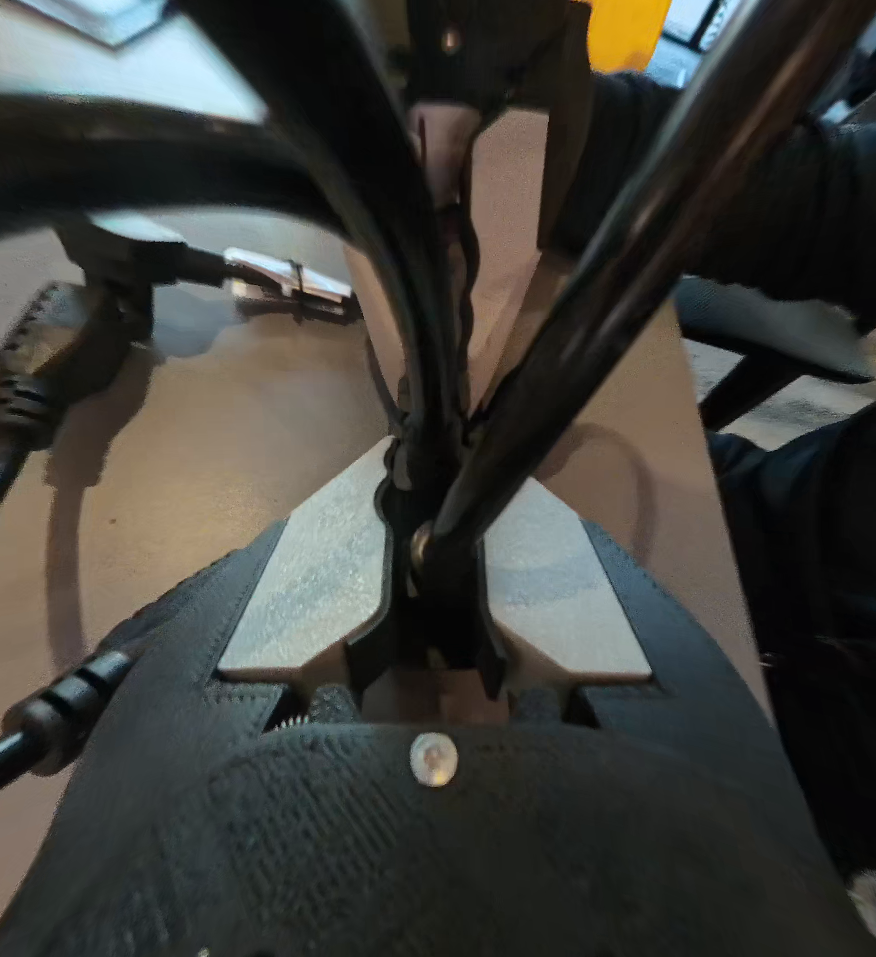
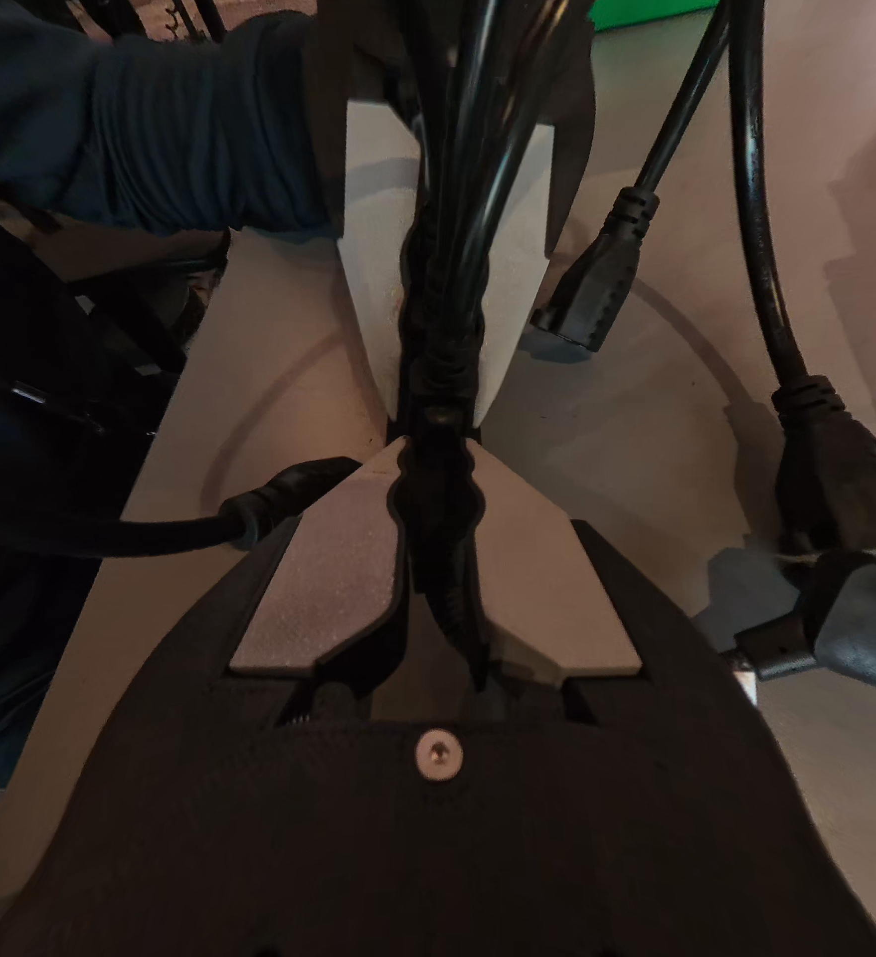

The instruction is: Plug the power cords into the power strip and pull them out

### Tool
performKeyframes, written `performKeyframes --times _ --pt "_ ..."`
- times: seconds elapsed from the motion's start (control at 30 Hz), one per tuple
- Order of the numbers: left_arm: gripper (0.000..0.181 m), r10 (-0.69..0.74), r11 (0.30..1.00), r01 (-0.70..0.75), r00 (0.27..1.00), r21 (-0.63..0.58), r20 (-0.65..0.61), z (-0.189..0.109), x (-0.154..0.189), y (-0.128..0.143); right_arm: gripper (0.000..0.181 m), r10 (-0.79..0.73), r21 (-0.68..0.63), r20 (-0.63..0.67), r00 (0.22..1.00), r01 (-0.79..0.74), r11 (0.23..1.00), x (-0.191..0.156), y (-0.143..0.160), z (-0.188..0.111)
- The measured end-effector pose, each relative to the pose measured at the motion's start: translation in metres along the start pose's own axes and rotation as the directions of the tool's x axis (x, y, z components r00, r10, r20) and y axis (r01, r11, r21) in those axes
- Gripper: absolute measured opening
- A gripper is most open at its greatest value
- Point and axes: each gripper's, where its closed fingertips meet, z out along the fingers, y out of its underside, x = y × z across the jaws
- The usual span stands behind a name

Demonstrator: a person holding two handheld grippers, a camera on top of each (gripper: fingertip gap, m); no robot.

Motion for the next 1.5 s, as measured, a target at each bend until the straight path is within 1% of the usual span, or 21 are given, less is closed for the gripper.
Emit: performKeyframes --times 0.13,0.27,0.37,0.47,0.6,0.63,0.67,0.7,0.73,0.77,0.8,0.83,0.87,0.93,1.03,1.13,1.17,1.2,1.27,1.43,1.5 --pt "0.026 0.106 0.994 -0.105 0.993 -0.021 0.044 0.002 0.001 0.001 0.013 -0.076 -0.031 -0.039 0.996 0.075 0.997 -0.001 0.000 0.002" --pt "0.026 0.079 0.997 -0.078 0.996 -0.028 0.041 -0.001 -0.001 0.002 0.013 -0.056 0.001 -0.034 0.998 0.057 0.998 0.001 -0.003 0.003" --pt "0.026 0.111 0.993 -0.109 0.992 -0.040 0.054 -0.003 -0.001 0.004 0.012 -0.053 0.014 -0.035 0.998 0.054 0.998 0.001 -0.004 0.005" --pt "0.025 0.101 0.994 -0.098 0.993 -0.042 0.063 -0.004 -0.003 0.003 0.011 -0.043 0.028 -0.039 0.998 0.044 0.999 0.003 -0.006 0.005" --pt "0.026 0.037 0.999 -0.038 0.998 0.009 0.051 -0.006 -0.004 -0.004 0.011 -0.012 0.085 -0.014 1.000 0.013 0.996 0.005 -0.011 -0.002" --pt "0.025 0.027 1.000 -0.027 0.998 -0.001 0.050 -0.006 -0.005 -0.003 0.010 -0.012 0.108 -0.015 1.000 0.014 0.994 0.005 -0.014 -0.005" --pt "0.026 0.038 0.999 -0.036 0.998 -0.033 0.057 -0.005 -0.006 0.002 0.004 -0.015 0.169 -0.017 1.000 0.017 0.985 0.006 -0.022 -0.013" --pt "0.025 0.064 0.997 -0.061 0.996 -0.035 0.066 -0.004 -0.006 0.003 0.000 -0.013 0.271 -0.009 1.000 0.015 0.962 0.005 -0.036 -0.025" --pt "0.025 0.079 0.996 -0.076 0.994 -0.042 0.076 -0.004 -0.006 0.002 0.000 0.001 0.361 0.012 1.000 -0.005 0.932 0.004 -0.049 -0.040" --pt "0.025 0.093 0.995 -0.089 0.992 -0.043 0.083 -0.003 -0.006 0.002 0.000 0.015 0.407 0.035 0.999 -0.028 0.913 0.003 -0.055 -0.052" --pt "0.025 0.104 0.994 -0.101 0.991 -0.043 0.089 -0.001 -0.005 0.001 0.000 0.025 0.415 0.037 0.999 -0.038 0.909 0.003 -0.057 -0.058" --pt "0.025 0.115 0.993 -0.111 0.989 -0.044 0.092 0.000 -0.005 0.001 0.000 0.023 0.404 0.009 1.000 -0.024 0.914 0.004 -0.055 -0.059" --pt "0.025 0.121 0.992 -0.117 0.988 -0.044 0.095 0.000 -0.005 0.001 0.005 0.009 0.391 -0.031 0.999 0.004 0.920 0.005 -0.054 -0.057" --pt "0.025 0.124 0.992 -0.121 0.987 -0.042 0.099 0.001 -0.005 0.000 0.007 -0.018 0.361 -0.073 0.997 0.043 0.931 0.004 -0.055 -0.048" --pt "0.025 0.132 0.991 -0.128 0.985 -0.040 0.108 0.002 -0.006 -0.001 0.020 -0.026 0.330 -0.080 0.996 0.051 0.943 0.001 -0.060 -0.030" --pt "0.024 0.151 0.988 -0.148 0.981 -0.038 0.124 0.006 -0.006 -0.003 0.021 -0.010 0.296 -0.130 0.991 0.048 0.954 0.007 -0.060 -0.017" --pt "0.025 0.158 0.987 -0.154 0.979 -0.040 0.128 0.006 -0.006 -0.003 0.020 -0.007 0.307 -0.118 0.993 0.043 0.951 0.006 -0.062 -0.016" --pt "0.026 0.164 0.986 -0.160 0.978 -0.041 0.130 0.007 -0.006 -0.003 0.015 -0.001 0.330 -0.085 0.996 0.029 0.944 0.002 -0.065 -0.016" --pt "0.024 0.174 0.985 -0.170 0.976 -0.041 0.131 0.007 -0.005 -0.003 0.010 0.025 0.377 0.003 1.000 -0.024 0.926 -0.006 -0.071 -0.019" --pt "0.024 0.186 0.982 -0.182 0.975 -0.043 0.120 0.008 -0.003 -0.003 0.018 0.087 0.412 0.189 0.978 -0.160 0.897 -0.014 -0.072 -0.022" --pt "0.025 0.192 0.981 -0.188 0.975 -0.047 0.109 0.007 -0.001 -0.002 0.021 0.081 0.395 0.184 0.980 -0.149 0.906 -0.013 -0.069 -0.021"
